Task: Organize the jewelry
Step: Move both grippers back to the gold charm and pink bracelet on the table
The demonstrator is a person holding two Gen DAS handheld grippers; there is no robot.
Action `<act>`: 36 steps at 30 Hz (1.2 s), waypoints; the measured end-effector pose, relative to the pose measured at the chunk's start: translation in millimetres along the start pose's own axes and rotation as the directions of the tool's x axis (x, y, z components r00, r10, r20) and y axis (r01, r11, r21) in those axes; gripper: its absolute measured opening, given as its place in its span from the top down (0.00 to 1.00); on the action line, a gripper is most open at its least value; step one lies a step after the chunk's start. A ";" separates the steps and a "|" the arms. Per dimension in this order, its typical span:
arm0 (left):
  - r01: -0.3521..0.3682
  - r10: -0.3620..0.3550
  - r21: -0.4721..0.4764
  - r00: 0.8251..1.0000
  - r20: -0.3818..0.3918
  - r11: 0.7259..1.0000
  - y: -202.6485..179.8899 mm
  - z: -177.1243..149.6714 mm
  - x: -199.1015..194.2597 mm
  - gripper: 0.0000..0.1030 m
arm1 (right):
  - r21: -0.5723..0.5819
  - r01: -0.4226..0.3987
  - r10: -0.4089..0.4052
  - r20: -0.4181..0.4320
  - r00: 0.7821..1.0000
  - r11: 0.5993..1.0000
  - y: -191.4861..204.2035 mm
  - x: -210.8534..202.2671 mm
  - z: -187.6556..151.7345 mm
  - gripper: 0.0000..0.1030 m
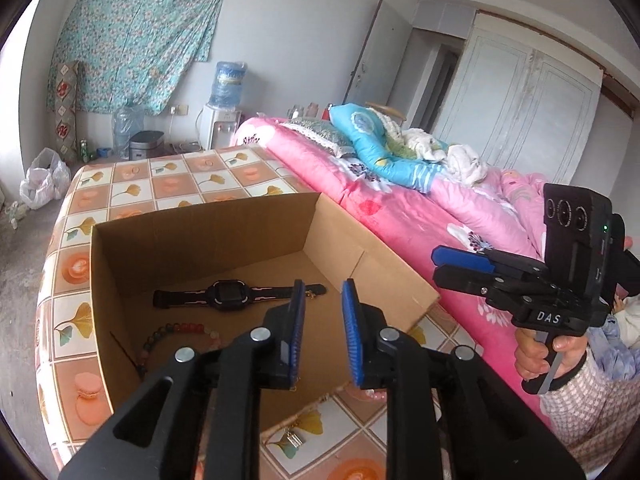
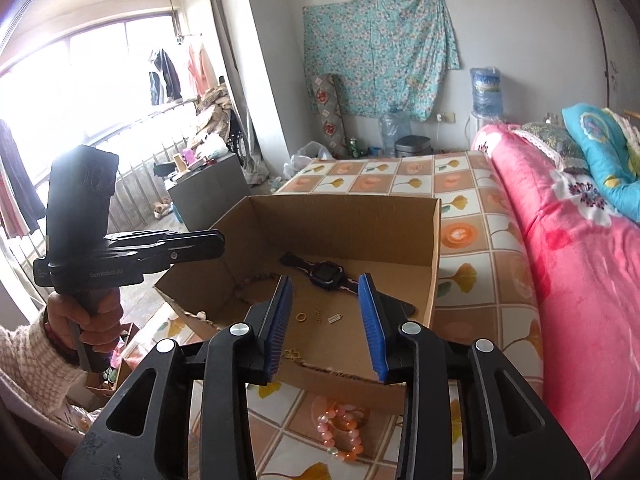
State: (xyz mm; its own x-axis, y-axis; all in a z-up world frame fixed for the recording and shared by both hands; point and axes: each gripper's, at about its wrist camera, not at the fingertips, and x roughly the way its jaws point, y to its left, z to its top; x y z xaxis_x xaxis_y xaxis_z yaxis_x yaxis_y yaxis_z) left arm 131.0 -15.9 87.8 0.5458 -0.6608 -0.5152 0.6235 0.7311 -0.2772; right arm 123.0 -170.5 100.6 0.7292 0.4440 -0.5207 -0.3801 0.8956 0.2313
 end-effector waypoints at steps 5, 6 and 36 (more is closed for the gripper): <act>0.039 -0.039 0.005 0.999 0.024 0.999 -4.5 -31.1 -35.0 0.73 | 0.027 -0.043 0.042 0.020 0.999 0.999 12.0 -12.1 -22.1 0.62; 0.042 -0.042 0.009 0.999 0.025 0.999 -5.4 -37.4 -40.8 0.71 | 0.032 -0.046 0.045 0.018 0.999 0.998 13.9 -12.9 -26.2 0.60; -0.278 0.264 0.000 0.911 -0.316 0.960 -2.0 -145.6 23.1 0.52 | 0.131 0.061 -0.023 -0.274 0.961 0.989 46.8 50.6 -114.2 0.60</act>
State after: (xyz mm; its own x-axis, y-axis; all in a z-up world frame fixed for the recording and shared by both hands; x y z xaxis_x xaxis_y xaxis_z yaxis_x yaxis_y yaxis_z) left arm 60.9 -7.9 -41.5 0.4850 -0.3553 -0.7991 0.4471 0.8860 -0.1226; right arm 77.1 -109.5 -8.7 0.5539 0.3979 -0.7314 -0.2568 0.9172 0.3046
